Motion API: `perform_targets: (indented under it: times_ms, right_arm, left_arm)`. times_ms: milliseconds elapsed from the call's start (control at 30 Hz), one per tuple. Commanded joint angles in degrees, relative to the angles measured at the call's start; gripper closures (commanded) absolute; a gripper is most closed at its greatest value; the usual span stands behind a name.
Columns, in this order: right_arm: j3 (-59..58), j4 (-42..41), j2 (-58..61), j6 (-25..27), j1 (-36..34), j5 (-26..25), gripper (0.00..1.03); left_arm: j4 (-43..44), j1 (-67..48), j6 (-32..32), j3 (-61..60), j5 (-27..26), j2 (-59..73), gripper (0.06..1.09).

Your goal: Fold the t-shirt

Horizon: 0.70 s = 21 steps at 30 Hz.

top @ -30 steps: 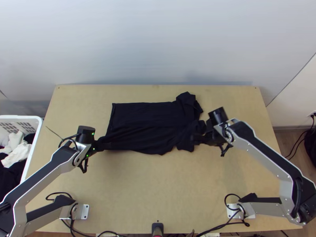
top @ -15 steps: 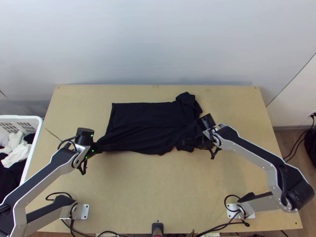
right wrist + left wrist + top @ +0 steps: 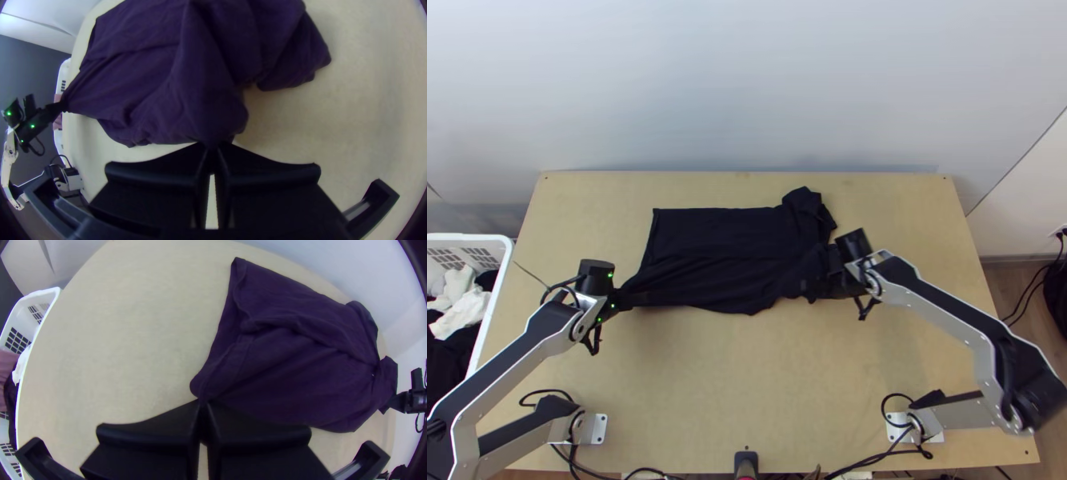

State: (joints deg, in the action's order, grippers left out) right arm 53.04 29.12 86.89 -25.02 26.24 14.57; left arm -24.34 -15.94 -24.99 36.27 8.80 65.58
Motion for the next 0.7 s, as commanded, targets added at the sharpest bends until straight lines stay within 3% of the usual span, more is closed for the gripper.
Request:
perform_targets:
  times_ms: [0, 267, 667]
  right_arm:
    - [0.9, 5.4, -9.2, -0.5, -3.7, 3.0, 0.99]
    - [3.7, 18.8, -19.1, 2.6, -4.3, 7.4, 0.99]
    - [9.3, 36.3, -27.1, 6.5, 4.5, 13.0, 1.00]
  left_arm:
    - [-1.8, 1.4, 0.1, -0.2, 0.0, -3.0, 1.05]
    - [-9.2, 2.9, 0.1, 1.0, -1.4, -10.8, 1.04]
    - [-24.8, 1.0, 1.3, -1.9, -5.5, -28.6, 1.04]
